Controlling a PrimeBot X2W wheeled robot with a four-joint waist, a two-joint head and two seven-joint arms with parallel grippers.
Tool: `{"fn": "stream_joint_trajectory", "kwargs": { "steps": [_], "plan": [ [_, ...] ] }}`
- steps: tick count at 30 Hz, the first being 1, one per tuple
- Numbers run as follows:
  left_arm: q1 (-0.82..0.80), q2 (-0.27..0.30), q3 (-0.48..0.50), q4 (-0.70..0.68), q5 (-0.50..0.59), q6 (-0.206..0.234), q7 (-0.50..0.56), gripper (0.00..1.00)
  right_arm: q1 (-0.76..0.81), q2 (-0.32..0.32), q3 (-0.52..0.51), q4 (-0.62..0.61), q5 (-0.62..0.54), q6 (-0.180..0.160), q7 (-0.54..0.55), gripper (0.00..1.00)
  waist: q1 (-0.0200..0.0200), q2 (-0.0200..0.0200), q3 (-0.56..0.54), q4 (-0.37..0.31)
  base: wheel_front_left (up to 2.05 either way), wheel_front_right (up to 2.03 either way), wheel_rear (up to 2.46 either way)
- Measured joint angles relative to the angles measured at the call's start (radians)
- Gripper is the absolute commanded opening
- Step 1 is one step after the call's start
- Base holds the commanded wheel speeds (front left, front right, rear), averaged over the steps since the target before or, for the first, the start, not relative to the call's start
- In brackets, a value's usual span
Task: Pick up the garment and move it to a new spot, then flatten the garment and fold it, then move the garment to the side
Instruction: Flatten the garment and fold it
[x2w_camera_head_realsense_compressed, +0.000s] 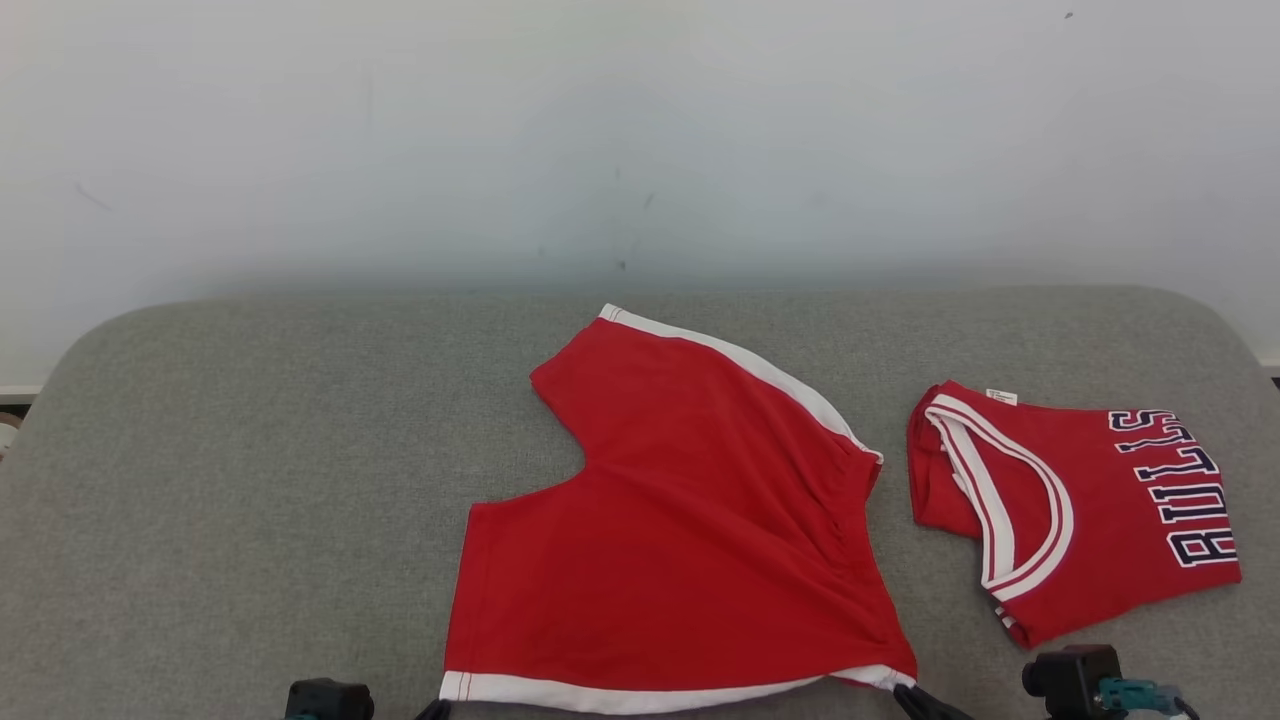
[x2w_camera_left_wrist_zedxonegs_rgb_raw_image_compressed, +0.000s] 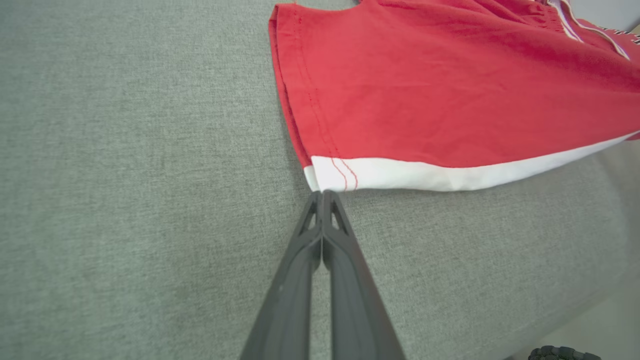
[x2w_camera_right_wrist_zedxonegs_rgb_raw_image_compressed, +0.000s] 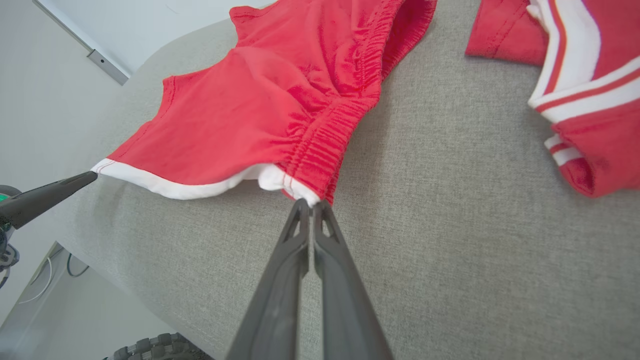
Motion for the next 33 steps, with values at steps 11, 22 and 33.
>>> {"fn": "stream_joint_trajectory", "kwargs": {
  "steps": [11,22,33],
  "plan": [
    [-0.006,0.001,0.007,-0.004,0.003,0.002,0.039,0.00,0.007,-0.009,0.019,0.014,-0.032,-0.030,0.010,0.00,0.0000,0.0001,0.012,0.028,0.00,0.00,0.00],
    [-0.002,-0.003,0.029,0.017,-0.005,0.009,0.056,1.00,0.006,0.002,0.023,0.027,-0.030,-0.040,0.019,1.00,0.0000,0.0001,0.015,0.030,0.00,0.00,0.00],
    [0.021,0.009,0.109,0.009,-0.013,0.009,0.009,1.00,0.030,-0.048,-0.027,-0.002,-0.007,-0.039,0.004,1.00,0.0000,0.0001,0.014,0.029,0.00,0.00,0.00]
  ]
}}
